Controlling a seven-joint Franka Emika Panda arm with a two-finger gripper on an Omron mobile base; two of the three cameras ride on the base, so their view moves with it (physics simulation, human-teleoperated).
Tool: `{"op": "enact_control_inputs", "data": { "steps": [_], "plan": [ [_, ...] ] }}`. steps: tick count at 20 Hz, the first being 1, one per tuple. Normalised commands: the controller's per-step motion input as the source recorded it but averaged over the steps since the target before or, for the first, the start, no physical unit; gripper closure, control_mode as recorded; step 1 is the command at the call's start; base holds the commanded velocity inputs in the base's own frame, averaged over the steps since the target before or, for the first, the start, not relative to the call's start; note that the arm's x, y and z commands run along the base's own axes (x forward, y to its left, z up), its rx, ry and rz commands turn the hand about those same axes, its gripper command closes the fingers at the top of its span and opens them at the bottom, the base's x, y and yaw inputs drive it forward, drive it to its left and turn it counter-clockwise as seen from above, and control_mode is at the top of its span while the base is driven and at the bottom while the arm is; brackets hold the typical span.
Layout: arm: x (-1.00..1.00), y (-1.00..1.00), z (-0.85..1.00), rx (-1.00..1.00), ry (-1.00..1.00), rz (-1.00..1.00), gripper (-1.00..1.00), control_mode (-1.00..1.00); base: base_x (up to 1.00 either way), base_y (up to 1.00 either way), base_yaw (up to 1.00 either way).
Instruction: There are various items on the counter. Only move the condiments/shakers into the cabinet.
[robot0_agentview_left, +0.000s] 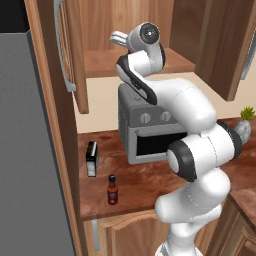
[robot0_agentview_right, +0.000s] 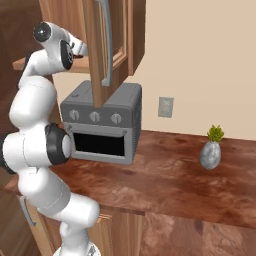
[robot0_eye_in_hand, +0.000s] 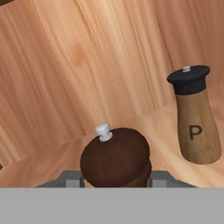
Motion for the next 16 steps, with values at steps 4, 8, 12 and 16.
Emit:
{"op": "enact_control_inputs", "data": {
  "steps": [4, 8, 12, 16],
  "plan": [
    [0.32, 0.04, -0.31, -0.01, 0.01, 0.00, -1.00, -1.00, 0.00, 0.00, 0.00],
    [0.04, 0.03, -0.18, -0.05, 0.01, 0.00, -1.00, -1.00, 0.00, 0.00, 0.00],
    [0.00, 0.00, 0.00, 0.00, 0.00, 0.00, -1.00, -1.00, 0.00, 0.00, 0.00],
    [-0.67, 0.00, -0.04, 0.00, 0.00, -0.02, -1.00, -1.00, 0.00, 0.00, 0.00]
  ]
}}
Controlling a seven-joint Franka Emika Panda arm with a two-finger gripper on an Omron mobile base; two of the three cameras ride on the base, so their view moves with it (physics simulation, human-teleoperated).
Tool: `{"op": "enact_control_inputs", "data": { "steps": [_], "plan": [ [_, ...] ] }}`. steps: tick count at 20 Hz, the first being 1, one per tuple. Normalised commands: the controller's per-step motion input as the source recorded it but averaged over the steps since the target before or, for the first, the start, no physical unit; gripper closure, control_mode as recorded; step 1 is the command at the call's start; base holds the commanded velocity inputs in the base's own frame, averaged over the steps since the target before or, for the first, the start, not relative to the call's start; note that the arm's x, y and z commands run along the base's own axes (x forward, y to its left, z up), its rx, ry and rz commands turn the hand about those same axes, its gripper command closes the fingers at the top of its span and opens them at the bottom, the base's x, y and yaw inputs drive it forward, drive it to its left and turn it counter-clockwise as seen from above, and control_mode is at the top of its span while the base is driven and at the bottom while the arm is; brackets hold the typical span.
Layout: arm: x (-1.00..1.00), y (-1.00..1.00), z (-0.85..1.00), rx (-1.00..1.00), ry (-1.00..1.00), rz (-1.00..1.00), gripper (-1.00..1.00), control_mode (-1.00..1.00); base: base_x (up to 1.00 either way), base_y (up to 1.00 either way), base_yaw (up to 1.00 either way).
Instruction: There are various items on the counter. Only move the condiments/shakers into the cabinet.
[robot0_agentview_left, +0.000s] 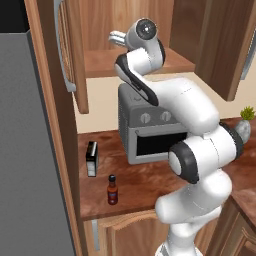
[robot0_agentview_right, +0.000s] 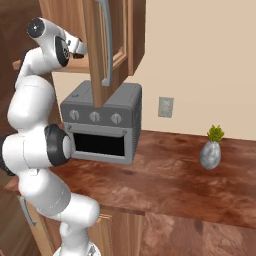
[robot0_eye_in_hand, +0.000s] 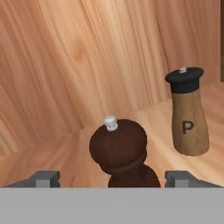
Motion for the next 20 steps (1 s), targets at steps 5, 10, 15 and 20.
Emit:
{"op": "enact_control_inputs", "data": {
  "steps": [5, 10, 15, 20],
  "plan": [
    [-1.00, 0.00, -0.23, 0.00, 0.00, -0.07, -1.00, -1.00, 0.00, 0.00, 0.00],
    [-1.00, 0.00, -0.40, 0.00, 0.00, -0.13, -1.00, -1.00, 0.00, 0.00, 0.00],
    [-1.00, -0.01, -0.36, 0.00, -0.01, -0.16, -1.00, -1.00, 0.00, 0.00, 0.00],
    [-1.00, -0.07, -0.27, 0.02, 0.07, -0.11, -1.00, -1.00, 0.00, 0.00, 0.00]
  ]
}}
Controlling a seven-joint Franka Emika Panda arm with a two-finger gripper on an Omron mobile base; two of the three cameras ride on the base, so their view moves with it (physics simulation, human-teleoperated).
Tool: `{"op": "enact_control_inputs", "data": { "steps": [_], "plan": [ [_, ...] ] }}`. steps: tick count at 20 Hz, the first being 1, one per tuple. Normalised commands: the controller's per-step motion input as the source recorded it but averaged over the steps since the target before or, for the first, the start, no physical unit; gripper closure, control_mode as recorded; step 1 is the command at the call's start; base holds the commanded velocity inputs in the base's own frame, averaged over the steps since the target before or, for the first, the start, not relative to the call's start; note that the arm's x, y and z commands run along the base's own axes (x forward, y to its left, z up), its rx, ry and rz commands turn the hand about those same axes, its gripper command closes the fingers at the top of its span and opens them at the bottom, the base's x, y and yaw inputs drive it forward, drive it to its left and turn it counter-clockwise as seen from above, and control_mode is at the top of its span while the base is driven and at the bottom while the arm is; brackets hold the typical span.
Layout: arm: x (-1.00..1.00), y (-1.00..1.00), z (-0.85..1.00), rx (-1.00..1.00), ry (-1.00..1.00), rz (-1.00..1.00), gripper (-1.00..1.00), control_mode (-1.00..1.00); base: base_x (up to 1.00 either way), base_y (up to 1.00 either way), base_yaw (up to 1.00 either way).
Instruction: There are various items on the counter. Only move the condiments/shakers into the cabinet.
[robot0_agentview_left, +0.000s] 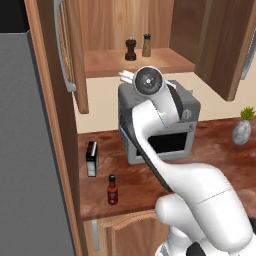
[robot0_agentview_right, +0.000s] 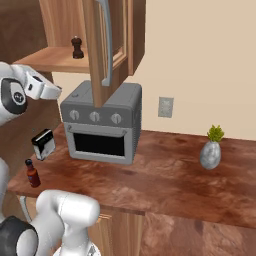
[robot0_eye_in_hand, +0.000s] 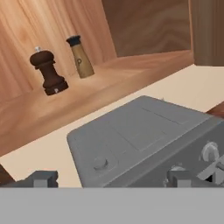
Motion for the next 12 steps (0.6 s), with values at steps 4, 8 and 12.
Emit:
{"op": "enact_control_inputs", "data": {
  "steps": [4, 8, 12],
  "plan": [
    [-1.00, -0.17, -0.56, 0.02, 0.16, -0.01, -1.00, -1.00, 0.00, 0.00, 0.00],
    [-1.00, -0.19, -0.71, 0.01, 0.20, 0.00, -1.00, -1.00, 0.00, 0.00, 0.00],
    [-1.00, -0.24, -0.93, 0.03, 0.27, 0.00, -1.00, -1.00, 0.00, 0.00, 0.00]
  ]
}}
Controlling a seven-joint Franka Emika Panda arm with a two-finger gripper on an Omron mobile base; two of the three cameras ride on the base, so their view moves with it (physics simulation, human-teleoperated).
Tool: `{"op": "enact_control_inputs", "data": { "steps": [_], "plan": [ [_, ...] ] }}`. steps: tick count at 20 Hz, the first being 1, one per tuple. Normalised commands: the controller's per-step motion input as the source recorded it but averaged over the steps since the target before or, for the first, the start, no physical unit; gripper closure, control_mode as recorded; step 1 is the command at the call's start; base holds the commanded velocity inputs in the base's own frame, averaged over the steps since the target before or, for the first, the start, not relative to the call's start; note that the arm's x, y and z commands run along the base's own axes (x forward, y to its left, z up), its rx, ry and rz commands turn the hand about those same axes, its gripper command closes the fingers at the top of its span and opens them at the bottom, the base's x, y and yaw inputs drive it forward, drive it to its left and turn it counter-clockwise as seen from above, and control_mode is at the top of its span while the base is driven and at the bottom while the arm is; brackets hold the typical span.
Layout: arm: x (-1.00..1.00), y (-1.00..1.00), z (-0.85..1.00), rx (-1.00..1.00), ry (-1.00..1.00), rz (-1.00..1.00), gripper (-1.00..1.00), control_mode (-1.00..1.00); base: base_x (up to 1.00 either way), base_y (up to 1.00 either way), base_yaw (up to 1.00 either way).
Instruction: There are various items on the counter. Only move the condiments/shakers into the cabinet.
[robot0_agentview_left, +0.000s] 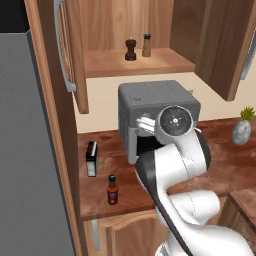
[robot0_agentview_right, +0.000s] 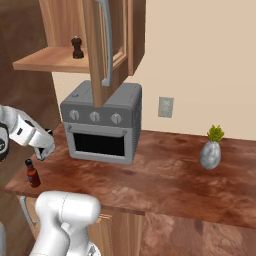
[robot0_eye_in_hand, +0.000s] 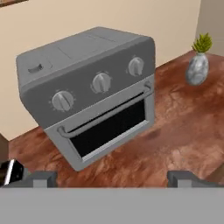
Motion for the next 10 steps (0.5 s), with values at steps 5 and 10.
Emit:
{"op": "enact_control_inputs", "data": {
  "steps": [5, 10],
  "plan": [
    [-0.60, -0.58, -0.96, 0.07, 0.26, 0.11, -1.00, -1.00, 0.00, 0.00, 0.00],
    [-0.21, -0.41, -0.68, 0.19, 0.28, 0.47, -1.00, -1.00, 0.00, 0.00, 0.00]
  ]
}}
